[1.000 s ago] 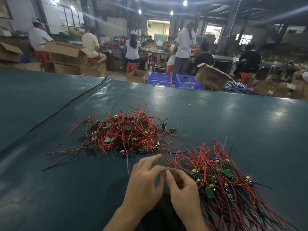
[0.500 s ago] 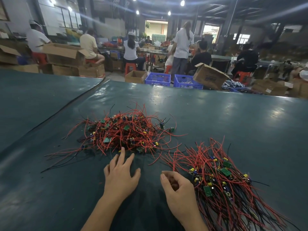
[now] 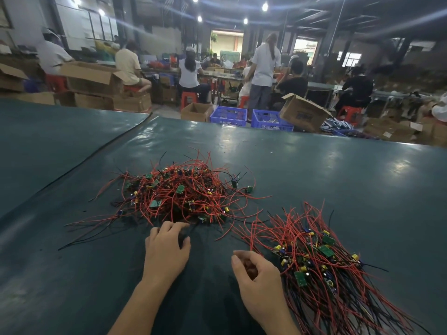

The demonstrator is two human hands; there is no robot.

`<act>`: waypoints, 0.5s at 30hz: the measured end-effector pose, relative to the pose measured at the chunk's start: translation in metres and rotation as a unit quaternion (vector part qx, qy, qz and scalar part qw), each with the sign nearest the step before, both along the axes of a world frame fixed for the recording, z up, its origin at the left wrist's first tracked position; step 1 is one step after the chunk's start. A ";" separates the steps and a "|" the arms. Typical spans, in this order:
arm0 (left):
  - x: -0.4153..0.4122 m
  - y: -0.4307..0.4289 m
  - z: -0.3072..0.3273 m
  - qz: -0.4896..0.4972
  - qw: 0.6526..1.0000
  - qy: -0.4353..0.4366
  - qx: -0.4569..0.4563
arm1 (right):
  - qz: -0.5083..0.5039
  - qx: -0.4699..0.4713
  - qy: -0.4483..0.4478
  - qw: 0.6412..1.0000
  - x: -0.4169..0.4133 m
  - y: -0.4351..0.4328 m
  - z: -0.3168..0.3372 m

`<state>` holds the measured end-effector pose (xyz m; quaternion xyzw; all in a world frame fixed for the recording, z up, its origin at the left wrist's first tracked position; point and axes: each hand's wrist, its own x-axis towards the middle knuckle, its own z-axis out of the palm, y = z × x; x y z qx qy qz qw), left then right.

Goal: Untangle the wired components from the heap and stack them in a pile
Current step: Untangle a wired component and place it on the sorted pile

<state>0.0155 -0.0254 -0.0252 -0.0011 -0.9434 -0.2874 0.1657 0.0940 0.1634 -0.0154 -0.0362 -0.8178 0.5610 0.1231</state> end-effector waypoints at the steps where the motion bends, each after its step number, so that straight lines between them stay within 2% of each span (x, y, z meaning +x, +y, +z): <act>1: 0.001 0.000 0.001 -0.001 1.000 0.016 0.010 | 0.001 0.003 0.002 1.000 0.000 0.000 0.000; 9: 0.004 0.002 -0.001 -0.003 0.998 0.030 0.057 | 0.008 0.014 -0.002 1.000 0.000 0.000 -0.001; 15: 0.004 0.003 0.000 0.028 0.999 0.018 0.027 | 0.006 0.019 0.003 1.000 -0.001 0.000 -0.004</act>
